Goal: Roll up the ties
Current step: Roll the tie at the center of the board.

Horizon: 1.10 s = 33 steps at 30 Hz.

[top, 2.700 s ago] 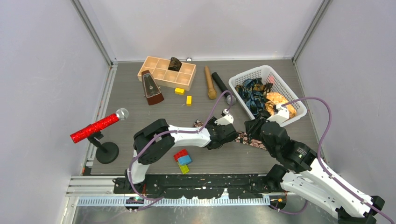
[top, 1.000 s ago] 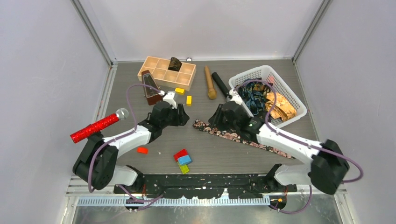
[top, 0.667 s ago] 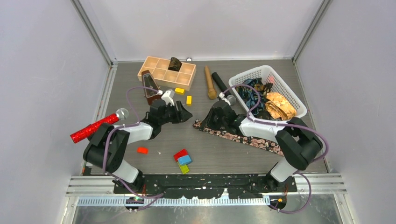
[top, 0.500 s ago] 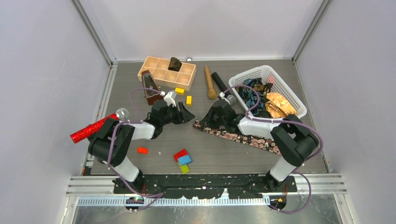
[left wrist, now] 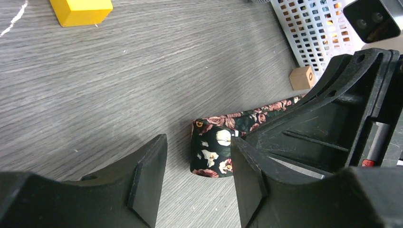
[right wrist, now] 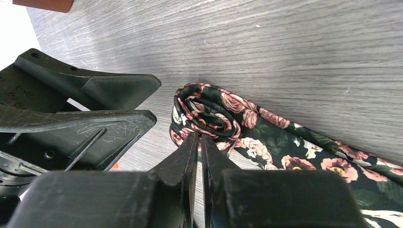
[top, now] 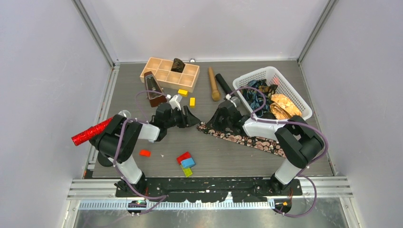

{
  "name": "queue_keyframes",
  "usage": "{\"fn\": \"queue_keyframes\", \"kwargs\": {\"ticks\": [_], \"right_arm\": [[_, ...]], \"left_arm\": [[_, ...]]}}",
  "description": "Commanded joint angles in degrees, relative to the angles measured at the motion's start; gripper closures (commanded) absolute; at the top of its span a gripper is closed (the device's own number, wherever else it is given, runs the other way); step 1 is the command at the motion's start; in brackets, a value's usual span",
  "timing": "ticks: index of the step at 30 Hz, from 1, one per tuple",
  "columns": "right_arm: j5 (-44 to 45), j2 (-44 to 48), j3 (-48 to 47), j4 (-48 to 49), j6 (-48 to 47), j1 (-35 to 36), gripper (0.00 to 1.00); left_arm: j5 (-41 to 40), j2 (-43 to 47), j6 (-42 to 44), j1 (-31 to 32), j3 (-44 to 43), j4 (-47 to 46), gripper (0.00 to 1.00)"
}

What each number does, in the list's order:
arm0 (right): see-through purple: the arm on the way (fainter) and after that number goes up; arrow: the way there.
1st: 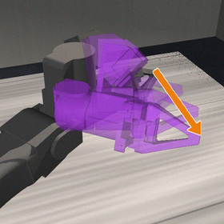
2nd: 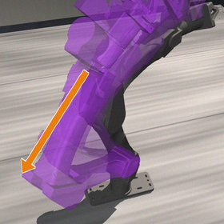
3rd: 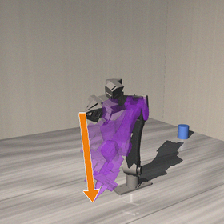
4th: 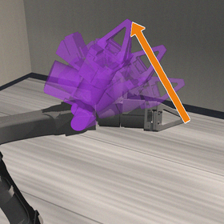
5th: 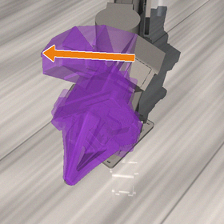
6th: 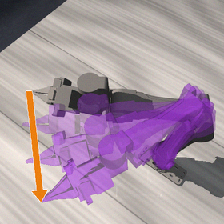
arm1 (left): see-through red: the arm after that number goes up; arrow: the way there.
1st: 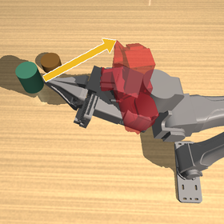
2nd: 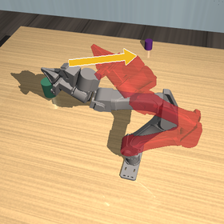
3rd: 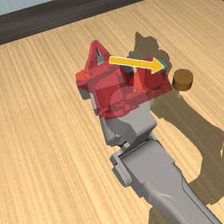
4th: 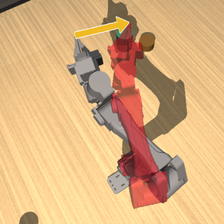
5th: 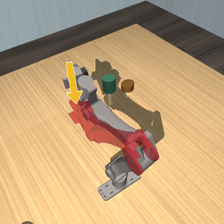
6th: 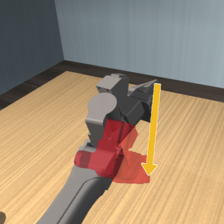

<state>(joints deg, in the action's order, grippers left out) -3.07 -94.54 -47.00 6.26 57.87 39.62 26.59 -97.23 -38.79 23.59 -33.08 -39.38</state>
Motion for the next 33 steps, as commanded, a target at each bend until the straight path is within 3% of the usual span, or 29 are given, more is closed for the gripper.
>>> {"fn": "queue_keyframes", "kwargs": {"ticks": [1, 14, 33], "right_arm": [[0.6, 1.3, 0.7, 0.0, 0.4, -0.1, 0.86], [-3.4, 5.1, 2.1, 3.1, 0.2, -0.1, 0.85], [-0.1, 1.3, 2.8, -0.6, 2.6, -0.1, 0.86]], "left_arm": [[3.1, -1.2, 0.3, -0.2, -0.1, -4.4, 0.46], [4.0, -2.1, 0.3, -0.2, 0.0, -4.8, 0.46], [7.9, -3.0, 0.4, -0.2, -0.1, -6.2, 0.46]]}}
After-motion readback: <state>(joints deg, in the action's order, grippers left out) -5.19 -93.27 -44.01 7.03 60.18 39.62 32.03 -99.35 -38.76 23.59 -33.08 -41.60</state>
